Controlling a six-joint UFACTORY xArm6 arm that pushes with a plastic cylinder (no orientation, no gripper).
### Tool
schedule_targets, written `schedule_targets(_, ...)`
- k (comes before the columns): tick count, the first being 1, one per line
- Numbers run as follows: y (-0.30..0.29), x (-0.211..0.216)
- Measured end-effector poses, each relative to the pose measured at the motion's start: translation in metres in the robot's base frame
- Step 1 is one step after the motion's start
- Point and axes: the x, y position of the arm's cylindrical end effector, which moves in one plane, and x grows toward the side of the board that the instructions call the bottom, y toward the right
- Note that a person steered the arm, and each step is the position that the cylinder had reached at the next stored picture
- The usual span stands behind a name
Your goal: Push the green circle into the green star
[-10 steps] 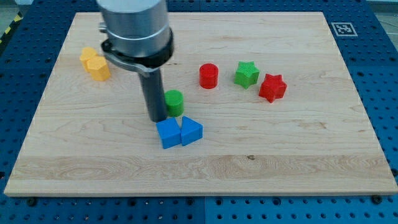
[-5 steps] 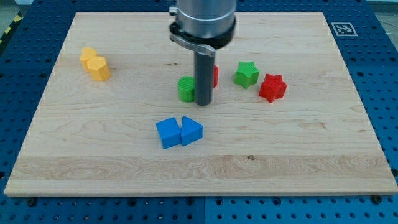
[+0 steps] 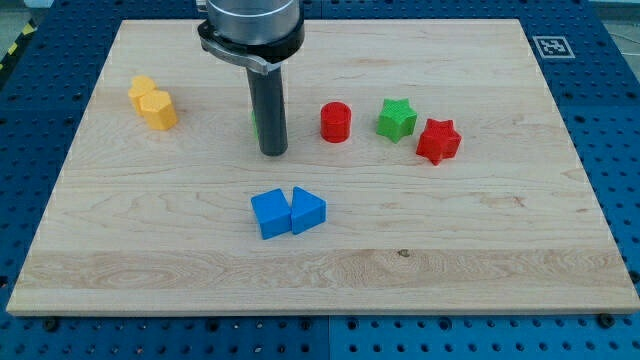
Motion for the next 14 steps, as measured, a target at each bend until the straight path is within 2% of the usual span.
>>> schedule_targets(3, -0.007, -0.016)
schedule_targets(5, -0.011, -0.068)
schedule_targets(7, -0.053, -0.106)
schedule_targets(9, -0.089, -0.168)
schedule_targets(10, -0.046, -0.168)
schedule_targets(12, -0.063, -0.142)
schedule_targets(13, -0.057, -0.133)
schedule_targets(14, -0.026, -0.13)
